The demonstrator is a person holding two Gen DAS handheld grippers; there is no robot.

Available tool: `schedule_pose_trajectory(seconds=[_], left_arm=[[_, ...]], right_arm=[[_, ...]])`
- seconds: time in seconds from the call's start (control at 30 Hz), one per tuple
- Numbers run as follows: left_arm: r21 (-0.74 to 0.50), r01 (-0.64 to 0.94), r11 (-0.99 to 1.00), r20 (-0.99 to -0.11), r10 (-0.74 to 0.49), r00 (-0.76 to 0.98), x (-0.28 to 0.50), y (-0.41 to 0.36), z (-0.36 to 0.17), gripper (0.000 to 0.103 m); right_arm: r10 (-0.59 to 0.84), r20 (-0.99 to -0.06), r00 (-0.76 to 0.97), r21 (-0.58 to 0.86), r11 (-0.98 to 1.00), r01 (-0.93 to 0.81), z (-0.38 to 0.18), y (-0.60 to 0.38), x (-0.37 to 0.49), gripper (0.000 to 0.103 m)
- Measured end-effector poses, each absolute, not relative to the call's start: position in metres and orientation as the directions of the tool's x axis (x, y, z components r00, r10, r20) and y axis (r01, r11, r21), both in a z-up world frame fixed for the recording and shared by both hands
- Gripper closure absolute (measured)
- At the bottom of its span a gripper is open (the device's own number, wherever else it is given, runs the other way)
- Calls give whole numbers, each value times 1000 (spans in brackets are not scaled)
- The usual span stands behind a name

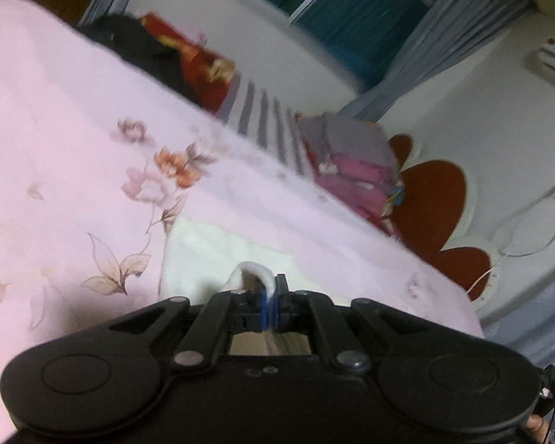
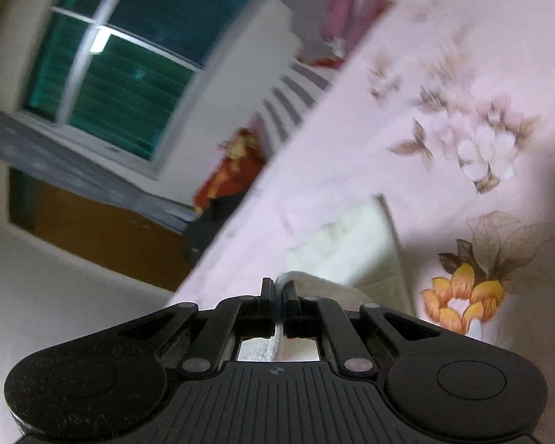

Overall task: Fold small clothes
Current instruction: 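Lift the held strip end with both tools and fold it over the strip, then open both tools to release the folded sweater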

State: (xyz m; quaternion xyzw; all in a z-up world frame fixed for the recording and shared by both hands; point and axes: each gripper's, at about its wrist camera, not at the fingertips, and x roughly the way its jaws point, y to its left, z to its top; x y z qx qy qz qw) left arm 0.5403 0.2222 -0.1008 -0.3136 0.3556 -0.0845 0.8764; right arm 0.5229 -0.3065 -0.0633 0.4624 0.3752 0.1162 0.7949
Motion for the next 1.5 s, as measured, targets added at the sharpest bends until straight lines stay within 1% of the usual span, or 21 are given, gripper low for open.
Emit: schedule_pose_trajectory(seconds=[0.17,0.27,0.3,0.33,0.37,0.53,0.63,0.77,0.83,0.87,0.9,0.97,1.1,1.2,1.27,1.33,1.37,1.4,1.43,1.47,1.5], left_arm=[[-614,-80,785,-595,-394,700,570,223,-122,96],[-639,-104,762,-567,-376,733,580,229,-127,67],[-643,-110,758,-557,-365,746,584,231,-125,51],[-643,-118,757,-553,-351,756,586,232,-124,43],[-642,-114,758,-542,-344,767,586,235,-122,42],[-588,-52,807,-573,-370,732,593,233,-121,56],[-466,-1,885,-665,-349,660,605,218,-126,66],[-313,68,947,-716,-282,638,613,198,-134,68],[-322,81,943,-727,-301,617,618,197,-140,79],[-322,84,943,-733,-305,609,620,197,-143,83],[-328,89,940,-735,-314,602,620,197,-145,96],[-338,96,936,-723,-323,610,620,198,-145,100],[-330,101,938,-654,-305,693,610,201,-140,101],[-333,80,939,-688,-300,661,618,202,-154,100],[-356,52,933,-681,-297,669,618,206,-157,94],[-333,-4,943,-676,-236,698,611,209,-146,74],[-274,-25,961,-653,-167,738,603,206,-135,68],[-237,-26,971,-620,-131,774,595,200,-126,52],[-242,-6,970,-600,-145,787,592,193,-120,37],[-261,39,965,-596,-193,780,592,184,-118,34],[-265,101,959,-608,-247,754,596,169,-118,34]], right_arm=[[535,-525,662,815,539,211,-96,-309,548,100],[543,-490,682,826,540,164,-99,-312,558,93],[521,-518,679,799,578,167,-97,-311,563,78],[489,-536,688,773,611,168,-90,-309,561,33],[451,-527,720,756,636,155,-86,-310,557,23],[420,-515,747,705,704,90,-75,-315,550,24],[414,-569,710,616,787,36,-74,-296,553,43],[392,-632,669,517,856,-14,-85,-275,563,45],[399,-642,654,512,859,-22,-91,-269,565,46],[384,-657,648,491,871,-18,-93,-265,566,54],[369,-675,638,465,885,-20,-97,-261,567,64],[351,-714,605,415,909,-36,-103,-252,569,101],[331,-664,671,403,914,-53,-95,-253,554,101],[297,-677,673,378,925,-27,-101,-258,559,101],[287,-732,617,339,940,-36,-113,-250,565,101],[255,-739,624,328,945,3,-107,-250,565,97],[229,-738,634,330,943,44,-101,-251,563,79],[206,-716,667,340,937,76,-92,-252,556,67],[218,-667,713,378,923,71,-85,-250,548,43],[253,-628,736,414,910,41,-82,-243,544,32],[294,-616,731,426,905,-5,-80,-230,545,32]])
